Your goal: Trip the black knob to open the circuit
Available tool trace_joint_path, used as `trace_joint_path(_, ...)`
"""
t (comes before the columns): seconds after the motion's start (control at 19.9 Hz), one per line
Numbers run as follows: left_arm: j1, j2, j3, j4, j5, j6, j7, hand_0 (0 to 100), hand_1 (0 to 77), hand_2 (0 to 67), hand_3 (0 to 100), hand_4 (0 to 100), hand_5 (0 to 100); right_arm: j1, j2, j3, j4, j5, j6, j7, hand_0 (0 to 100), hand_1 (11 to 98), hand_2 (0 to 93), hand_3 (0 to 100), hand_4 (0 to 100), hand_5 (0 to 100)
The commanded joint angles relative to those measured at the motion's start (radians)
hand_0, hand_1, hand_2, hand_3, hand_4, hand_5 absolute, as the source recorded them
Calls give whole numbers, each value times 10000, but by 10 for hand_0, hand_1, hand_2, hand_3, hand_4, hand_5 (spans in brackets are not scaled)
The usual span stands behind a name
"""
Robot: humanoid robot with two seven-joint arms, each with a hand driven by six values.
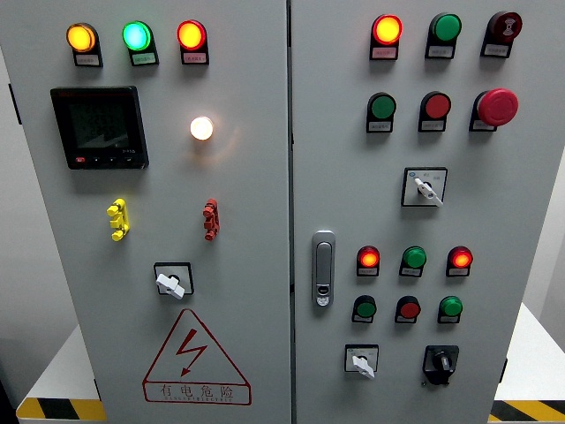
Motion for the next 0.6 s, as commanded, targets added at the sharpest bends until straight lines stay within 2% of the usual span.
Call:
trace_joint_path(0.0,1,0,0,0,0,0,0,0,0,195,262,99,86,114,-65,-121,-24,24,80,-10,0,311,20,65,9,126)
trace_joint_path(0.05,1,0,0,0,0,0,0,0,0,195,262,99,86,144,-95,-258,-85,115,80,-10,0,312,20,65,8,125)
trace_joint_path(0.15,1,0,0,0,0,0,0,0,0,195,262,99,86,160,-325,-306,21,224,96,-10,0,311,20,66,8,125)
trace_joint_path(0.2,1,0,0,0,0,0,0,0,0,195,262,99,86,190,-326,-154,-24,224,126,-10,0,311,19,66,9,125)
trace_joint_path(0.3,1,0,0,0,0,0,0,0,0,195,262,99,86,282,-432,1009,5,-97,370,-40,0,311,19,66,8,125)
trace_joint_path(0.5,1,0,0,0,0,0,0,0,0,195,261,99,86,313,-418,2511,326,-1689,479,-10,0,315,18,66,8,125)
trace_joint_path(0.55,1,0,0,0,0,0,0,0,0,195,262,99,86,328,-342,2851,525,-2134,479,-10,0,315,18,67,9,125)
